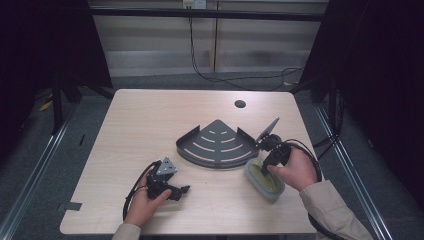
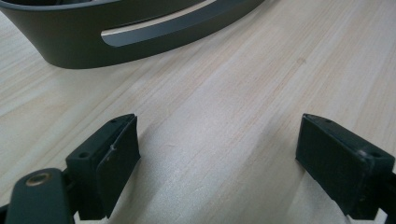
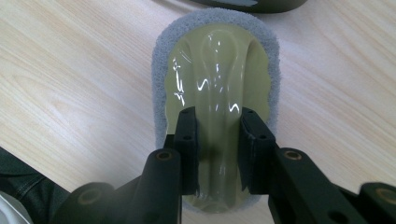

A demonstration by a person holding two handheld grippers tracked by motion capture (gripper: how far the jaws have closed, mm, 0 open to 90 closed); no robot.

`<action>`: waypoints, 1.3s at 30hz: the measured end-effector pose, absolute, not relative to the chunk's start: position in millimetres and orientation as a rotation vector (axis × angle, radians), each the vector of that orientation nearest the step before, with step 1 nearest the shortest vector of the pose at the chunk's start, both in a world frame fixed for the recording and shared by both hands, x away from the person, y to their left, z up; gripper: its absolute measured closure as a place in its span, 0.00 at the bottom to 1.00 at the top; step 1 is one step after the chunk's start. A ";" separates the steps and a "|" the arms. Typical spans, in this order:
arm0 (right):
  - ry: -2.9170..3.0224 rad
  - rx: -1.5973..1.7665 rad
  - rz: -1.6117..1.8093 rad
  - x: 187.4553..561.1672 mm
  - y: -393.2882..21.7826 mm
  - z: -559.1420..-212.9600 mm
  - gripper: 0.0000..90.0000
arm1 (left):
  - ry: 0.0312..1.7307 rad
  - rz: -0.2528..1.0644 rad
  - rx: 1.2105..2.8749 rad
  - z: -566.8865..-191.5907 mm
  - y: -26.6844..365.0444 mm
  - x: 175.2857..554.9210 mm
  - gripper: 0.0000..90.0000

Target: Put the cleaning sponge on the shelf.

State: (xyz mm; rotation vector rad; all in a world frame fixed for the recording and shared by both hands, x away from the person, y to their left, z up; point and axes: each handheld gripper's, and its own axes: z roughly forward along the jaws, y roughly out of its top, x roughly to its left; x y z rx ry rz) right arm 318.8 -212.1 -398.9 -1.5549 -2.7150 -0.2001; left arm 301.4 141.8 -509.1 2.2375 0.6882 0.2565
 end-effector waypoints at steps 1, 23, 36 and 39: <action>-2.717 -1.551 -0.196 319.2 -212.9 -397.6 0.80 | 0.688 0.256 2.238 -509.1 141.8 301.4 0.14; -2.734 -1.533 -0.235 329.0 -215.1 -369.7 0.80 | 0.688 0.254 2.241 -508.9 141.9 301.4 0.14; -2.736 -1.558 -0.252 336.4 -217.3 -355.6 0.80 | 0.688 0.254 2.241 -508.9 141.8 301.4 0.14; -2.741 -1.561 -0.251 339.0 -218.7 -353.5 0.80 | 0.687 0.254 2.241 -508.9 141.8 301.4 0.14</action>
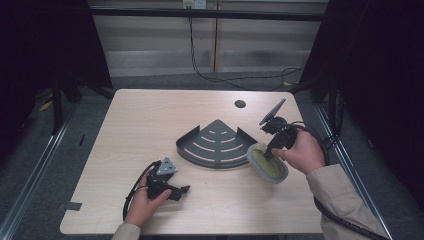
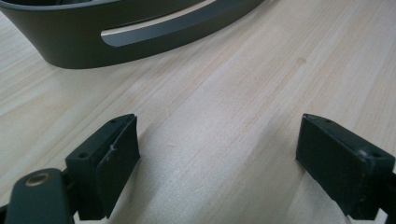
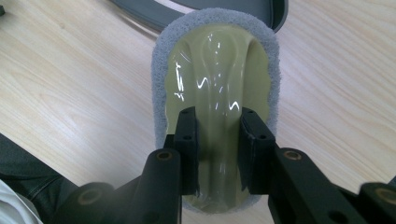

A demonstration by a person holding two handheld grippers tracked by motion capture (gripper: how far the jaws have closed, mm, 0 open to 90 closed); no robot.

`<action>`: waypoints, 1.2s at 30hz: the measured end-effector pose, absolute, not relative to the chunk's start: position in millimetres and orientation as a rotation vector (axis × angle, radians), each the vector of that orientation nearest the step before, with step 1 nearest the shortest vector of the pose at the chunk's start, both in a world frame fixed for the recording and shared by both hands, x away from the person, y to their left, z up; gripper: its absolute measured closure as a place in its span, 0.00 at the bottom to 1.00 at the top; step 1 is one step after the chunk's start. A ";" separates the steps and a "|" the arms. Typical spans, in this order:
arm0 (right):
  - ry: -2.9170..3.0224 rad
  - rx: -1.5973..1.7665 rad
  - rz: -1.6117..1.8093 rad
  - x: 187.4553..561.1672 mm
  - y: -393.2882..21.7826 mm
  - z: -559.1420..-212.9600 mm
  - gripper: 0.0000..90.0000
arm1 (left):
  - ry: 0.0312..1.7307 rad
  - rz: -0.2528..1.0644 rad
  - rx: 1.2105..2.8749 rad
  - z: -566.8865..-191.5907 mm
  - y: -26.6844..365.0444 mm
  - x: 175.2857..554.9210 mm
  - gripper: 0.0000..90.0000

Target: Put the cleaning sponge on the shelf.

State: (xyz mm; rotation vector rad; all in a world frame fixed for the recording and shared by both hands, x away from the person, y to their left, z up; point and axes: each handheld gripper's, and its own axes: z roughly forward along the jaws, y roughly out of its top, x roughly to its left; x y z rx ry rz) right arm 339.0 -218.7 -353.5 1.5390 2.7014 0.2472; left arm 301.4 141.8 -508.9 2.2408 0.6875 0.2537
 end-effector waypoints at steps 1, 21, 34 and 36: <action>2.704 1.539 0.231 340.2 -219.1 -351.9 0.80 | 0.688 0.254 2.241 -508.9 141.8 301.4 0.14; 2.686 1.521 0.233 354.4 -216.2 -332.1 0.80 | 0.688 0.254 2.241 -508.9 141.8 301.4 0.14; 2.694 1.500 0.254 368.1 -207.3 -322.4 0.80 | 0.688 0.255 2.245 -508.7 141.9 301.3 0.14; 2.699 1.490 0.245 370.0 -205.8 -322.5 0.80 | 0.688 0.255 2.245 -508.6 141.9 301.3 0.14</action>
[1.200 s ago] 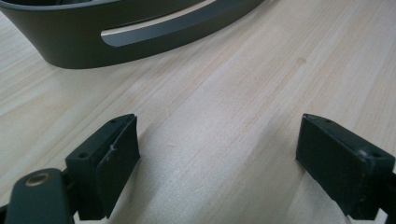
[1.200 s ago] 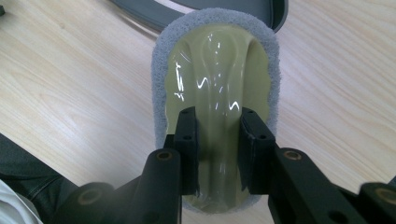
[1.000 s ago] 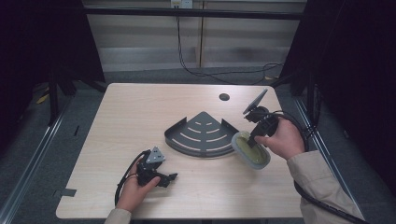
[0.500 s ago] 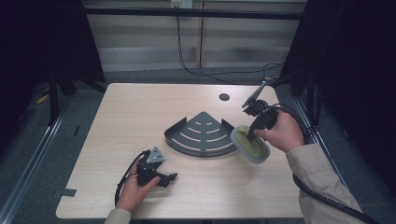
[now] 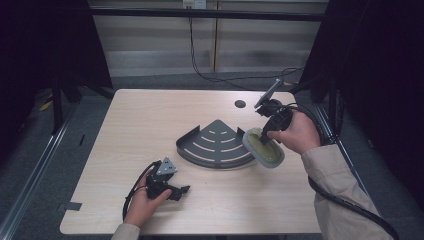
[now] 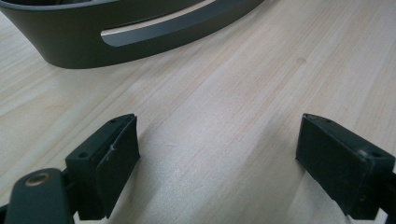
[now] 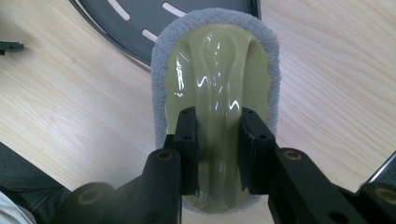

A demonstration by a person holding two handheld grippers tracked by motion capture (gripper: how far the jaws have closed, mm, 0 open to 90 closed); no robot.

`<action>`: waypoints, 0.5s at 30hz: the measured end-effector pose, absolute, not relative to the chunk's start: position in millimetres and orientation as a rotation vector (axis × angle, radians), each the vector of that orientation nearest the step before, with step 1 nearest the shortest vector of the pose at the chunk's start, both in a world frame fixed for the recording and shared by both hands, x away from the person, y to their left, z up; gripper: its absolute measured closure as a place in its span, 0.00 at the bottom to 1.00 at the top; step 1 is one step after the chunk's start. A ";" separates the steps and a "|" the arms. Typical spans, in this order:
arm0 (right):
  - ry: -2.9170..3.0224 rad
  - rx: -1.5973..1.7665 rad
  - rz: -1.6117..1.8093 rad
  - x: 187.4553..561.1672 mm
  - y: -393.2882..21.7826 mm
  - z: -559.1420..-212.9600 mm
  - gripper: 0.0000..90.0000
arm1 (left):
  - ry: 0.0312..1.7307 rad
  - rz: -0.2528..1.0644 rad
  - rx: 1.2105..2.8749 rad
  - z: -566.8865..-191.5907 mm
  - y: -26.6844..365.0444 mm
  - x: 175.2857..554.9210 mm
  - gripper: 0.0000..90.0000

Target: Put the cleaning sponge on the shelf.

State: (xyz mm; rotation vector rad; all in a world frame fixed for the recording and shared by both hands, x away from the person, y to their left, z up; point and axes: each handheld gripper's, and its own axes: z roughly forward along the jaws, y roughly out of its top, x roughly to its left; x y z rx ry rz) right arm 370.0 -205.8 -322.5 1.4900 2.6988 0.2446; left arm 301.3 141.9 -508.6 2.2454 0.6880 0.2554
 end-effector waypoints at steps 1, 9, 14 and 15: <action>2.700 1.490 0.237 370.7 -204.8 -322.9 0.80 | 0.688 0.255 2.245 -508.6 141.8 301.3 0.14; 2.691 1.496 0.239 380.2 -204.6 -320.9 0.80 | 0.688 0.255 2.245 -508.7 141.8 301.3 0.14; 2.689 1.499 0.232 387.3 -204.5 -318.4 0.80 | 0.689 0.255 2.245 -508.7 141.8 301.3 0.14; 2.688 1.505 0.225 387.9 -204.0 -318.1 0.80 | 0.689 0.255 2.245 -508.7 141.8 301.2 0.14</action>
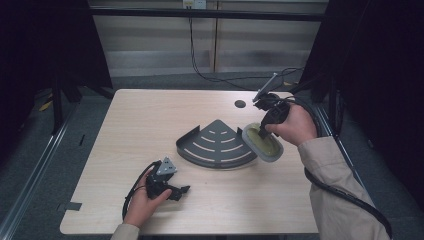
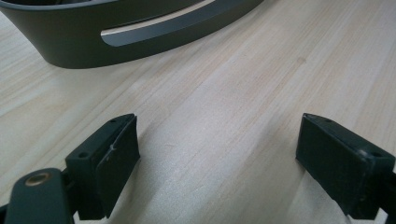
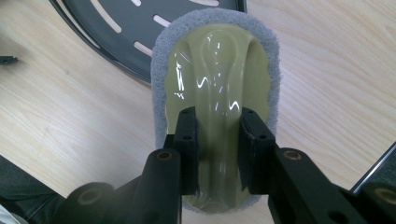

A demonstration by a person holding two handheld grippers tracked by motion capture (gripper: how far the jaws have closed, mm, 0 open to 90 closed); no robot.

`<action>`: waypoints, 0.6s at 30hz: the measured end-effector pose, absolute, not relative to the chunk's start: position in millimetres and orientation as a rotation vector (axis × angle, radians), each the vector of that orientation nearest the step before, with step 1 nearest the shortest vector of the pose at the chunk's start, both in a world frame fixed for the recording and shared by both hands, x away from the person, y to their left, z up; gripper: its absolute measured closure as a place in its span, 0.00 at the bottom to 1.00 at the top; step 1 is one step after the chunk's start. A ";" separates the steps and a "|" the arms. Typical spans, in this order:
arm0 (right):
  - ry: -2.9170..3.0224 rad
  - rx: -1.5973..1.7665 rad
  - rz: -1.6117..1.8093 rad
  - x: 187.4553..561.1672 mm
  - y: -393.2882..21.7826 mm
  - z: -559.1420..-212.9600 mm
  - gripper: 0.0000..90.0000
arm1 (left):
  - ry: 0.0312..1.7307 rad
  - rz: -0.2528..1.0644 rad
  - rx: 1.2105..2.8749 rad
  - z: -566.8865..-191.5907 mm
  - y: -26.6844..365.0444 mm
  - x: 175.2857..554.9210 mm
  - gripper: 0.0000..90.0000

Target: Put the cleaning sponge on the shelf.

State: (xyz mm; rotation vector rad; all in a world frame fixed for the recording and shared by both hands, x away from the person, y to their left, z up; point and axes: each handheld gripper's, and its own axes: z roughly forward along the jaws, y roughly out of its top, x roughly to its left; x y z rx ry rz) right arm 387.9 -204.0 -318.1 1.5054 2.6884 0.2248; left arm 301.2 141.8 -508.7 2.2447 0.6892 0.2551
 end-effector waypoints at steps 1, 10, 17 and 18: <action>2.689 1.497 0.227 389.2 -203.8 -318.3 0.80 | 0.689 0.255 2.245 -508.7 141.8 301.2 0.14; 2.700 1.482 0.219 401.1 -196.1 -320.4 0.80 | 0.689 0.255 2.246 -508.6 141.8 301.3 0.14; 2.702 1.483 0.223 411.9 -189.9 -323.2 0.80 | 0.687 0.255 2.249 -508.5 141.8 301.3 0.14; 2.705 1.480 0.220 413.6 -188.8 -323.3 0.80 | 0.688 0.256 2.250 -508.4 141.8 301.3 0.14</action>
